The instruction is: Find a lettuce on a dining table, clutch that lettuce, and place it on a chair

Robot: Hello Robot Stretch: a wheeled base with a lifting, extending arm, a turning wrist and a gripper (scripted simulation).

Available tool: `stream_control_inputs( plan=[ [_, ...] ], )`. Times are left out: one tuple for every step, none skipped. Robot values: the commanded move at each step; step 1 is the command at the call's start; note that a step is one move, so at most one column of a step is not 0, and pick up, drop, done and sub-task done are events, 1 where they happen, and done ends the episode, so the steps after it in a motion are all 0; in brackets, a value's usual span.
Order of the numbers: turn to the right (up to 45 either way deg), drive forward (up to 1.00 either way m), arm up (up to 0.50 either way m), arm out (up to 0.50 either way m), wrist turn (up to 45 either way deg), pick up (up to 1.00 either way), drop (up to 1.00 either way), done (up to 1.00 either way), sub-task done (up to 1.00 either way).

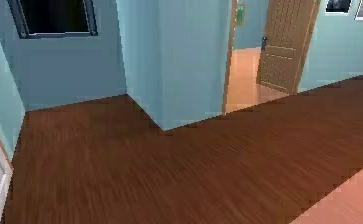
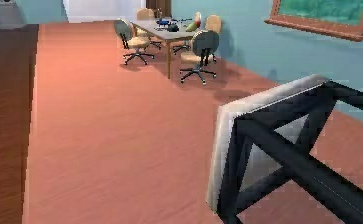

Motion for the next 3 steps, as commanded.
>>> stream_control_inputs(
  plan=[
    [45.0,0.0,0.0,0.0,0.0,0.0,0.0,0.0,0.0],
    [12.0,0.0,0.0,0.0,0.0,0.0,0.0,0.0,0.0],
    [0.0,0.1,0.0,0.0,0.0,0.0,0.0,0.0,0.0]
  ],
)
